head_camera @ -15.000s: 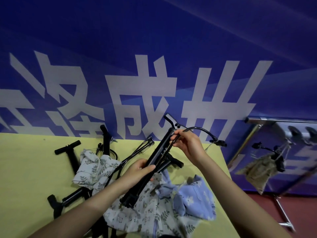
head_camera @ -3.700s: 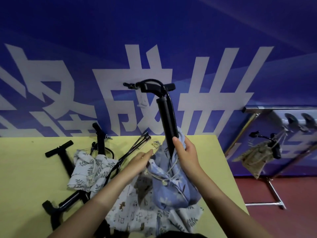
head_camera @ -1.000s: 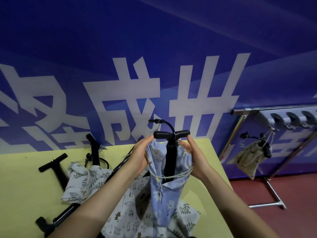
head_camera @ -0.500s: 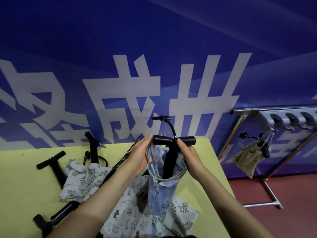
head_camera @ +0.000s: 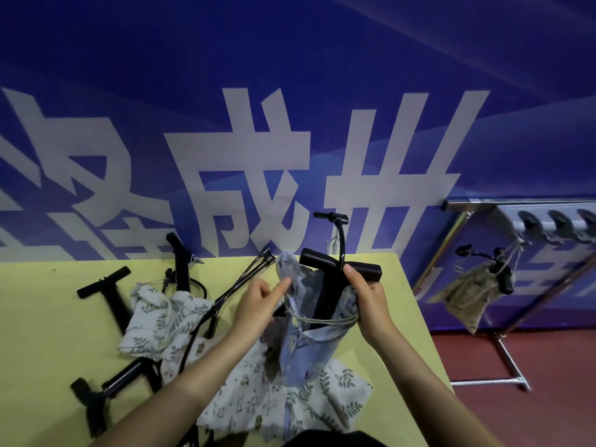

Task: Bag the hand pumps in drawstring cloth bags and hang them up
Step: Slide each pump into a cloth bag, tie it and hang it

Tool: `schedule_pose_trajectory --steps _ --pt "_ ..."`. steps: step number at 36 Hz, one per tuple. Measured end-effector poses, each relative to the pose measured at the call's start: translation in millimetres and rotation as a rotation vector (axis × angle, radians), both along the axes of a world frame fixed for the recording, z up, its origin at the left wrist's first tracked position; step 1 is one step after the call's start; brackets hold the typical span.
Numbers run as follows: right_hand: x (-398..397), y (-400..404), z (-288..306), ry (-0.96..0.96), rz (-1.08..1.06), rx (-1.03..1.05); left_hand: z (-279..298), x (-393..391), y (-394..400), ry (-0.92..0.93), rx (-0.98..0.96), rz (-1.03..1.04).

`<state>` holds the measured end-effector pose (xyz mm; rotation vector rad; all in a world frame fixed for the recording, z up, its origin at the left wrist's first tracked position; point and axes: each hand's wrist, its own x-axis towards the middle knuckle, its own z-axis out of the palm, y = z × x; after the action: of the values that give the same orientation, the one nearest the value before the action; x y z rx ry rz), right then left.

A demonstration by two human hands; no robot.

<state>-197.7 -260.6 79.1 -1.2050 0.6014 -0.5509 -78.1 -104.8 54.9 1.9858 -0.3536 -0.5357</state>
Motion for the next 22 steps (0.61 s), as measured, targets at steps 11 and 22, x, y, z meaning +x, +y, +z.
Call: schedule_pose_trajectory --steps 11,22 --pt "-2 7 6 0.032 0.066 0.008 -17 -27 -12 0.616 -0.001 -0.038" --pt "-15 1 8 0.035 0.157 -0.037 56 -15 1 0.41 -0.833 0.227"
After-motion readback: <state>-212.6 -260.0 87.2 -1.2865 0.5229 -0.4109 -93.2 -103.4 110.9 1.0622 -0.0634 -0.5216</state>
